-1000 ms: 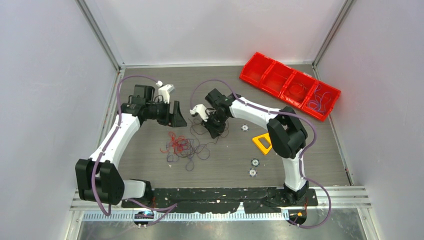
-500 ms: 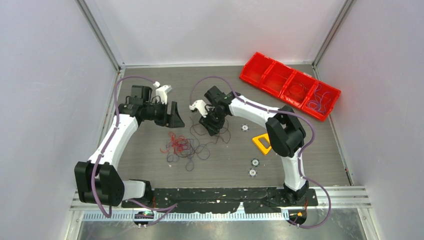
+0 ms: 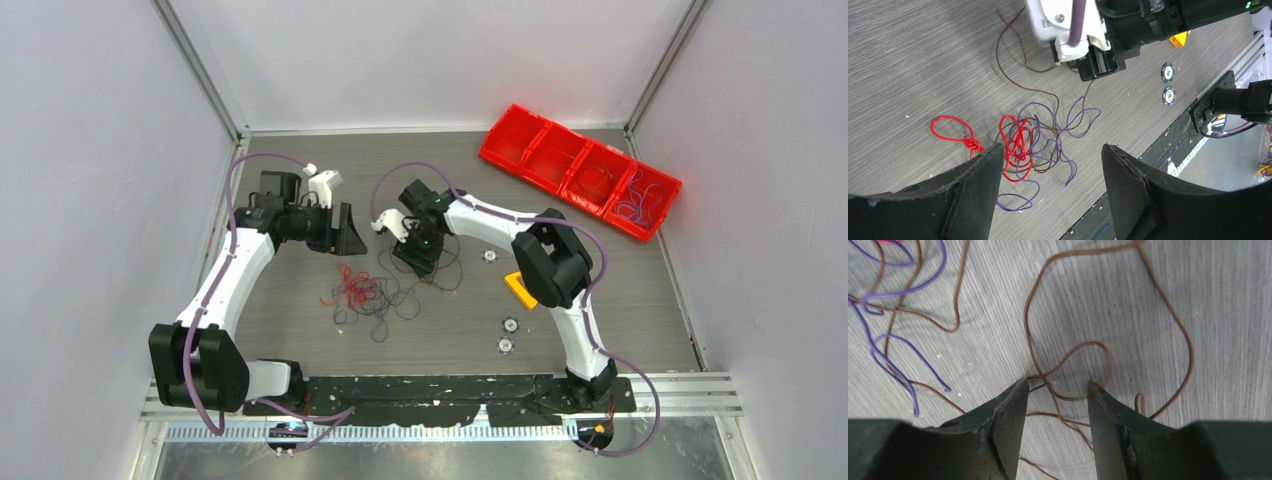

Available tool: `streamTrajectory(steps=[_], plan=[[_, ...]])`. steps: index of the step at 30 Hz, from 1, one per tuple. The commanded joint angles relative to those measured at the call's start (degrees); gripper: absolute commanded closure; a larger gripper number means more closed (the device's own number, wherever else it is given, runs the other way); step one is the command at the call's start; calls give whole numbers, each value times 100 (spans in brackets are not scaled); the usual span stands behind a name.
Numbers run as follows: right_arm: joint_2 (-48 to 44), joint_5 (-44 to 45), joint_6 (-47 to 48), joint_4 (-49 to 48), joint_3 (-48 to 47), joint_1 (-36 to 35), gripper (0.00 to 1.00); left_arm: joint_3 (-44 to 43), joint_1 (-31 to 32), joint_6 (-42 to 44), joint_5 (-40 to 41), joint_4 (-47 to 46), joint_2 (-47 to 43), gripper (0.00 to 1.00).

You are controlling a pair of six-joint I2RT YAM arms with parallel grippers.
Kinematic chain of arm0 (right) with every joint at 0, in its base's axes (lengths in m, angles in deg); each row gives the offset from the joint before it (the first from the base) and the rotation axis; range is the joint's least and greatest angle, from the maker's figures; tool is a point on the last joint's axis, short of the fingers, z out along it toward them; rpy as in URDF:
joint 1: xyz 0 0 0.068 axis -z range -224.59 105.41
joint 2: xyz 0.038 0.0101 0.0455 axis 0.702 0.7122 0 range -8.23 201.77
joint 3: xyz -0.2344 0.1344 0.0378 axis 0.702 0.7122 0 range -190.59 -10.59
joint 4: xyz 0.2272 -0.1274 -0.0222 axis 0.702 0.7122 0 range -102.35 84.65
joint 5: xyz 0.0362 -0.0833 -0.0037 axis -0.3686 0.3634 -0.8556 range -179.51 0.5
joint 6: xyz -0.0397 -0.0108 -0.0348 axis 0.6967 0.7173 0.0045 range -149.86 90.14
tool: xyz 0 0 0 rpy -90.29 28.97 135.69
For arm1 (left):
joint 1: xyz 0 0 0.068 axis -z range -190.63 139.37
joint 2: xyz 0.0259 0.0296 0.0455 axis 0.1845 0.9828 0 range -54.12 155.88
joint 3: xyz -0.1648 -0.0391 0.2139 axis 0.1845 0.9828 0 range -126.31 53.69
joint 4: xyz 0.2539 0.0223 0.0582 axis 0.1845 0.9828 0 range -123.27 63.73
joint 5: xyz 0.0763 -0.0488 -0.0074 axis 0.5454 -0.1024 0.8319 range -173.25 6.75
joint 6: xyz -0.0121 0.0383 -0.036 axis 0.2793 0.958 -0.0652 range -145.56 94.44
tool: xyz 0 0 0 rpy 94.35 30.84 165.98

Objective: Untangle the cables

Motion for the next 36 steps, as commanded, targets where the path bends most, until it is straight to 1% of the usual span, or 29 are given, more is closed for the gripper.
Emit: streamTrajectory(steps=[1,3,5,7,8,9,10,12,19,23,30,33,36], plan=[[66,187,197,35,-233,-109,45,-229,-65,73,-78,21,-33,27],[66,224,227,16,-181,-133,44,-245,-90,60,-70,25,-4,27],[58,293,245,-66,-110,-140,49,-262,-100,47,-71,40,18,27],[59,380,267,-97,-85,-147,59,-269,-124,39,-69,40,35,27],[64,429,275,-100,-83,-166,67,-278,-133,34,-70,43,48,27],[63,440,293,-93,-91,-167,72,-293,-152,30,-65,43,57,27],[57,440,297,-80,-97,-180,83,-311,-161,25,-59,46,69,27],[-34,378,296,-59,-87,-191,93,-350,-204,5,-62,60,99,27],[-1126,-213,-18,-7,-183,-88,95,-423,-318,24,-102,114,83,27],[-1735,-611,-314,96,-406,145,94,-436,-341,31,-128,117,41,27],[-2552,-1391,-906,303,-1078,1011,95,-487,-377,39,-160,122,34,27],[-2676,-1591,-1174,298,-1576,1598,95,-510,-427,11,-219,88,13,27],[-2655,-1630,-1209,285,-1952,2068,95,-524,-459,-1,-265,62,7,27]])
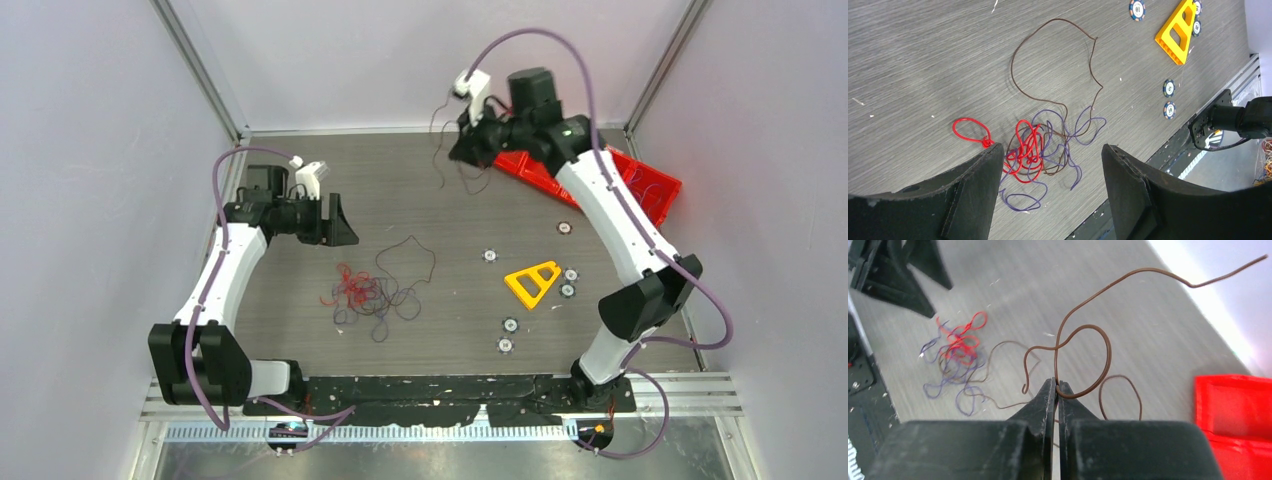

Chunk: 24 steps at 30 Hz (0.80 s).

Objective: Untangle the cables

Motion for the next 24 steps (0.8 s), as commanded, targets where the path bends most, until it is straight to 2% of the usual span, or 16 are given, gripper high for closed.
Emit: streamTrajectory(steps=[1,7,14,19,24], plan=[[-105,-295,-296,-8,-636,684,95,-256,-76,6,-219,-28,-93,27],[294,-285,-228,-283,-999,1868,95,-314,-99,46,-237,-36,-75,26],[884,-553,-836,-1932,-772,3206,94,-220,-100,80,-270,-175,-162,25],[1629,-370,-578,-2228,-1101,3353,95,-117,-96,256,-228,-167,-148,25],[2084,-197,-706,-3380,-638,3377,94,-39,-121,430,-143,-14,-226,25]])
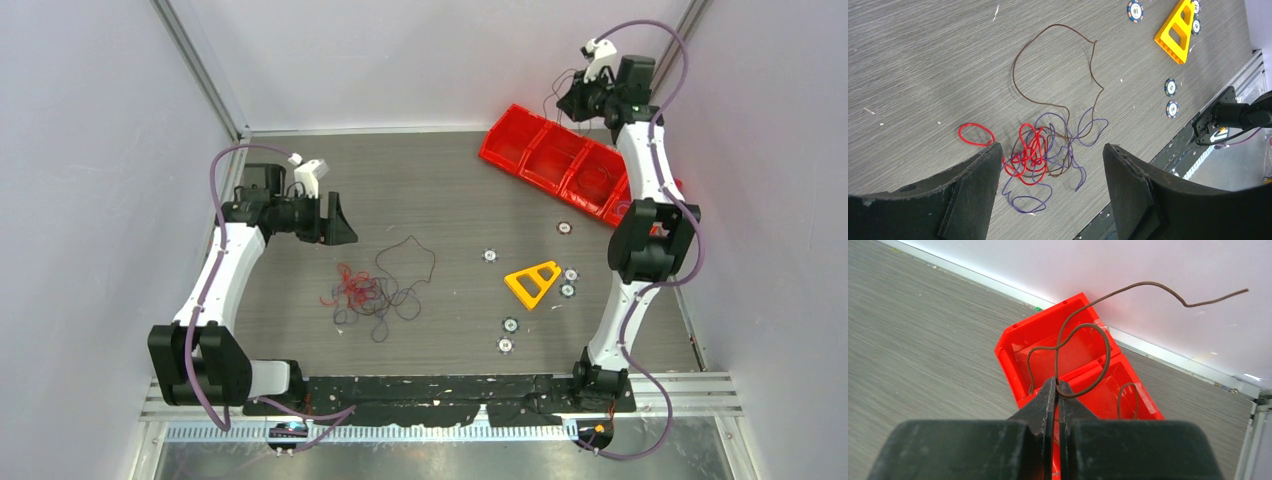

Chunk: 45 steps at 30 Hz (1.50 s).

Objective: Untangle the cables

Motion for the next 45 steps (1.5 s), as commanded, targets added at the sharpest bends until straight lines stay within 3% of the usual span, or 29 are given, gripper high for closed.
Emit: streamTrajectory(steps=[1,6,14,22,28,32,35,41,45], plan=[[147,84,-171,-1351,163,-82,95,60,-58,320,-16,50,-246,25],[612,51,-594,-2191,278,-81,95,104,-58,528,138,325,-326,24],[778,11,-424,-2101,954,96,94,148,-58,603,238,504,-460,24],[678,705,1322,-872,1163,281,95,164,-58,486,261,459,-432,25],[1222,1578,2345,1019,-128,112,94,144,-58,412,278,427,-374,25],[1457,2063,2877,1641,-475,70,95,102,-58,457,342,483,-340,25],[1189,2119,3110,1545,-132,98,94,107,-58,484,357,513,-348,25],[384,1839,2777,449,1153,328,95,132,-208,507,391,512,-354,25],[189,1612,2594,259,1367,455,95,121,-225,450,351,465,-293,25]])
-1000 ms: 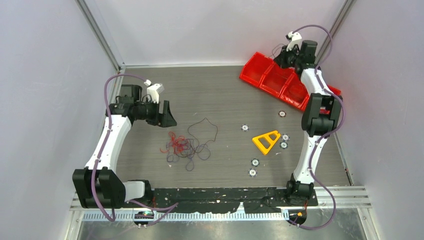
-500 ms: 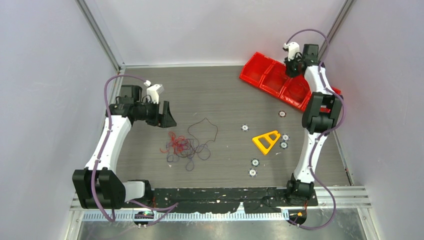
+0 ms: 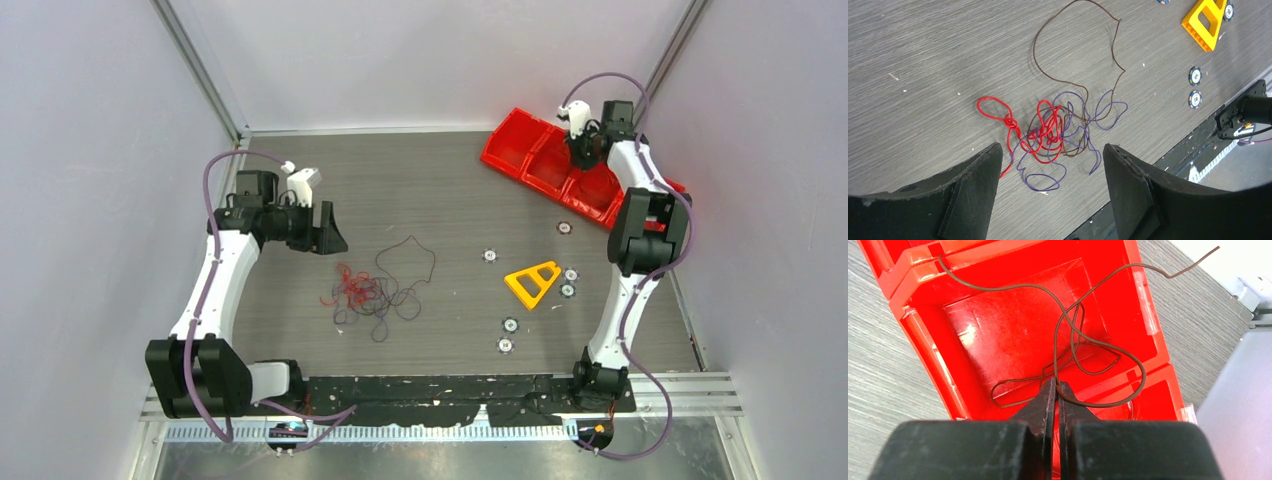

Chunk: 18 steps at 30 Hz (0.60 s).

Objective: Untangle the cables

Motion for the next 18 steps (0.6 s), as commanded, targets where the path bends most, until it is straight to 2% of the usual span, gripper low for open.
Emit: streamTrajectory(steps=[1,8,13,16,18], plan=[[-537,-44,-249,-202,179,317,95,-32,-79,3,-39,-41,45,25],[-843,-850,-965,-990,637,373,95,-135,-81,12,-33,-14,126,25],[-905,-853,-1463,-1476,722,423,95,-58,-88,52,-5,-11,70,25],[-851,-874,-1429,-1427,656,444,94,-57,-98,48,-14,-5,94,25],[-764,-825,-1075,-1227,552,411,95,-61,-103,47,-14,-3,119,25]])
